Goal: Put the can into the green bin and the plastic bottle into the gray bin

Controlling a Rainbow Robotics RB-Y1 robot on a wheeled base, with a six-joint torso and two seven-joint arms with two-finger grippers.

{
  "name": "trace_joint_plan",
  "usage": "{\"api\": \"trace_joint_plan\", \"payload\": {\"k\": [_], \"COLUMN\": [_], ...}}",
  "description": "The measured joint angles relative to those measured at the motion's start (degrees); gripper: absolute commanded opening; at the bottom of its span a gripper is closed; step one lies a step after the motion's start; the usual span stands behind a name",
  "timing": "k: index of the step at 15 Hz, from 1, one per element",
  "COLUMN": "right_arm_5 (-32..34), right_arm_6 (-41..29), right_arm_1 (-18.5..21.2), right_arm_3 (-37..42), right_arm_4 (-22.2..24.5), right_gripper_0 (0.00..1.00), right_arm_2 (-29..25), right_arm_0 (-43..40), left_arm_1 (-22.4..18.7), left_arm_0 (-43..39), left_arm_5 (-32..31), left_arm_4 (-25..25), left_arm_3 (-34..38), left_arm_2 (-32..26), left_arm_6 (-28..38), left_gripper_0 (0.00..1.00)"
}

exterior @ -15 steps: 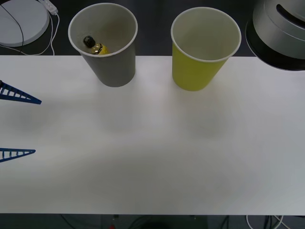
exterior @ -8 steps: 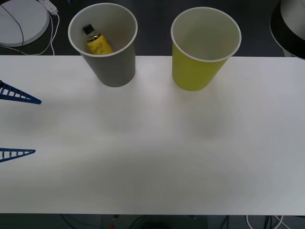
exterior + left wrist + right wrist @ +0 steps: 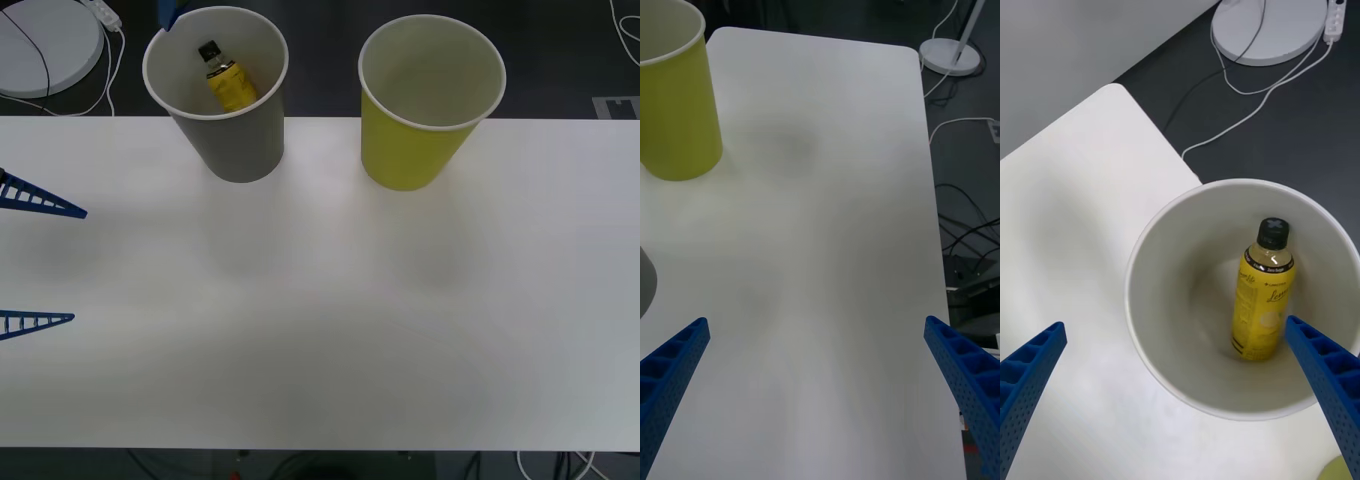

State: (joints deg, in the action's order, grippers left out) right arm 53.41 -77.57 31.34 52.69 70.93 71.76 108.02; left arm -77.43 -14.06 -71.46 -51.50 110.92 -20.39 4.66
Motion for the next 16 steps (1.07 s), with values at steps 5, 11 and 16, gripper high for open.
{"api": "trace_joint_plan", "payload": {"k": [5, 11, 16], "right_arm_5": [-0.6, -3.7, -5.6], "right_arm_6": [0.0, 3.1, 11.0], "right_arm_1": [8.7, 19.8, 28.5], "right_arm_3": [15.0, 33.1, 46.6], "right_arm_4": [2.4, 4.7, 6.2], "right_gripper_0": [1.0, 1.0, 1.0], "right_arm_2": [-4.1, -8.9, -15.8], "right_arm_0": [-5.2, -14.4, -25.8], "left_arm_1": [0.0, 0.0, 0.0], "left_arm_0": [0.0, 0.0, 0.0], "left_arm_5": [0.0, 0.0, 0.0], "left_arm_4": [0.0, 0.0, 0.0], "left_arm_3": [0.0, 0.0, 0.0], "left_arm_2": [0.0, 0.0, 0.0], "left_arm_6": [0.0, 0.0, 0.0], "left_gripper_0": [1.0, 1.0, 1.0]}}
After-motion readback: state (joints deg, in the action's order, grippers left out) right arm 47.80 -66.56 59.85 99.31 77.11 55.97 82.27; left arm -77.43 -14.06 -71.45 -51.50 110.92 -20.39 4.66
